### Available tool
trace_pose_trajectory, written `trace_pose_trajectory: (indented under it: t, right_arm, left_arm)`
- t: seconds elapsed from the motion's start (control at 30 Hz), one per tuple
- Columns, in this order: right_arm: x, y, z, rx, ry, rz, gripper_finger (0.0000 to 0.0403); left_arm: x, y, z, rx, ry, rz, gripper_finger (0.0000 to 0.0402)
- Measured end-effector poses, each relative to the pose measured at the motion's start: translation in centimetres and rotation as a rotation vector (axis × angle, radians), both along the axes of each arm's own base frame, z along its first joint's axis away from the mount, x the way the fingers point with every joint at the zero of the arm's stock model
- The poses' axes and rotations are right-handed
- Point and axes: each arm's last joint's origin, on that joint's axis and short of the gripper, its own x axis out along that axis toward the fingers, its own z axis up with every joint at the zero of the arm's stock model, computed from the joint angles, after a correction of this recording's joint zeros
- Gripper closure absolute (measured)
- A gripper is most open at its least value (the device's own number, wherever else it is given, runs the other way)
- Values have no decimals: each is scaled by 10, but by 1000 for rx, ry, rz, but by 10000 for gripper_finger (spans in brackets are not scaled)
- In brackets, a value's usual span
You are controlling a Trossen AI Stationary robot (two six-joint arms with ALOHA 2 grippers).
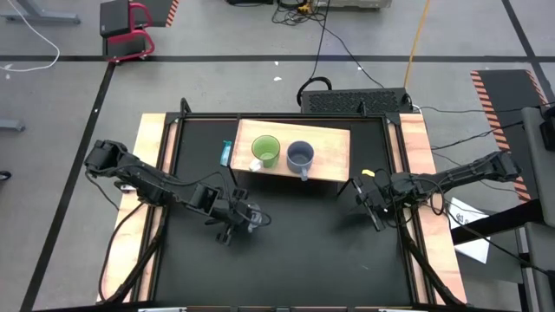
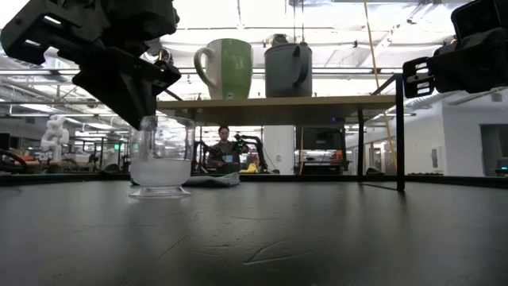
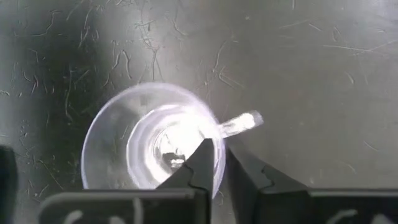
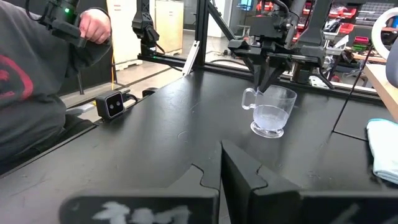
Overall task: Stack small to large cups/mugs on shelf
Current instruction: Put the transparent cup on the shelf
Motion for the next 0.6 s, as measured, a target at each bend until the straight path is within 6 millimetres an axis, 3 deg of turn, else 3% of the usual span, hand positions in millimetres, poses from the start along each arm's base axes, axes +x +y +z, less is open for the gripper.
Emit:
trace_pose_trajectory:
  t: [0.13, 0.43, 0.6]
  right_arm:
    - [0, 0, 0, 0, 0, 0, 403]
    - [0, 0, 0, 0, 0, 0, 403]
    - [0, 0, 0, 0, 1, 0, 403]
  left_arm:
    - [0, 1, 0, -1, 0, 5, 394]
    - [1, 0, 1, 5, -15, -77, 397]
    - [-1, 1, 13, 0, -75, -108, 398]
